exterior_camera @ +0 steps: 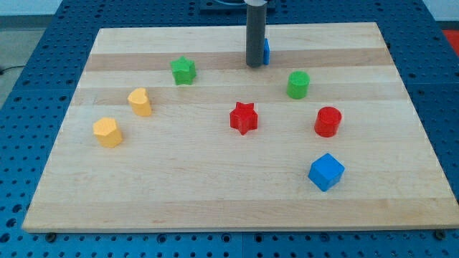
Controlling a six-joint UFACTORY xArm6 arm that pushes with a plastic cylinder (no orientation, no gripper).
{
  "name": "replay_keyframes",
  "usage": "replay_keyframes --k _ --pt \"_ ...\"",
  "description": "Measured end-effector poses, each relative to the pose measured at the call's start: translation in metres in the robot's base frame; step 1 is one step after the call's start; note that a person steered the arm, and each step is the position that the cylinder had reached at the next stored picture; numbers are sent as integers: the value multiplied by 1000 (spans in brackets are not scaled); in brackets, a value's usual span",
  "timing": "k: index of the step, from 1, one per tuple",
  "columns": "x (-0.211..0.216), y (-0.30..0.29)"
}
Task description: Push the blue triangle towards center top
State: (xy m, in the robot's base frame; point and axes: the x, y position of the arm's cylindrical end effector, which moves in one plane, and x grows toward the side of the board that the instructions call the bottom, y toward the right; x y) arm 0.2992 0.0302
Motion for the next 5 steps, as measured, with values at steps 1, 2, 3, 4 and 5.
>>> replay_keyframes --k 1,2,3,4,5 --pt "-11 1" --pt "-16 1" --pt "-9 -1" --pt "20 13" --pt "28 26"
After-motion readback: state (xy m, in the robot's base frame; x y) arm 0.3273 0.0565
